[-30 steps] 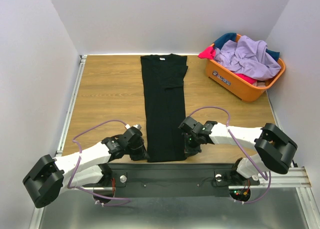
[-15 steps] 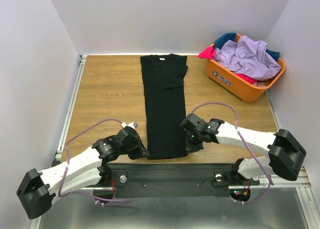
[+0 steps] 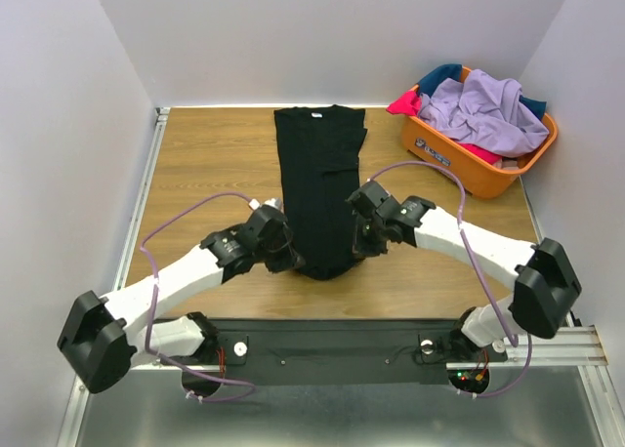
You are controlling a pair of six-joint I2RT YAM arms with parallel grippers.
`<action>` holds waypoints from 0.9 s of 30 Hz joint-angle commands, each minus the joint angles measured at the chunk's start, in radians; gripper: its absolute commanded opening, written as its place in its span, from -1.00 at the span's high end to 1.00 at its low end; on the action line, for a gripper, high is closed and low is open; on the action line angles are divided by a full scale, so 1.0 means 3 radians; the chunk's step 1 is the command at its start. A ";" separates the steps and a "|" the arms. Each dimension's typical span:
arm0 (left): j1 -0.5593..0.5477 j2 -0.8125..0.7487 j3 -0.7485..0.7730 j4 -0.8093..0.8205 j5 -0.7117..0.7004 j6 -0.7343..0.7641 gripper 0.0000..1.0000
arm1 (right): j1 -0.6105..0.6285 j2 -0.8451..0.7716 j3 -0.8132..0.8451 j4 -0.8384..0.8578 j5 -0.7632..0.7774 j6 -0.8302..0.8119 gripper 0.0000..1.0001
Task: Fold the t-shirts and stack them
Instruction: Fold the tshirt
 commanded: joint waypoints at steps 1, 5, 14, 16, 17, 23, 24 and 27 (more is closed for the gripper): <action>0.0273 0.0216 0.0258 0.0142 -0.0045 0.0309 1.00 | -0.0272 0.0226 0.0313 -0.0037 0.0099 -0.0296 0.99; 0.0657 0.0528 0.0468 0.0326 0.0103 0.0534 1.00 | -0.0517 0.0624 0.0655 -0.0037 0.0083 -0.0587 0.99; 0.1087 0.1611 0.1418 0.0373 0.0287 0.1025 1.00 | -0.1019 0.1417 0.1581 -0.0037 -0.0065 -0.1057 0.99; 0.1138 0.1831 0.1674 0.0332 0.0292 0.1066 1.00 | -0.1121 0.1622 0.1730 -0.0037 -0.0131 -0.1129 0.99; 0.1174 0.1903 0.1751 0.0321 0.0292 0.1087 1.00 | -0.1152 0.1693 0.1892 -0.0037 -0.0132 -0.1185 0.99; 0.1266 0.2348 0.2247 0.0229 0.0323 0.1118 1.00 | -0.1356 0.2087 0.2393 -0.0098 -0.0377 -0.1359 0.99; 0.1276 0.2394 0.2313 0.0239 0.0293 0.1092 1.00 | -0.1397 0.2138 0.2440 -0.0123 -0.0392 -0.1380 0.99; 0.1307 0.2461 0.2380 0.0280 0.0257 0.1046 1.00 | -0.1454 0.2286 0.2609 -0.0174 -0.0433 -0.1462 0.99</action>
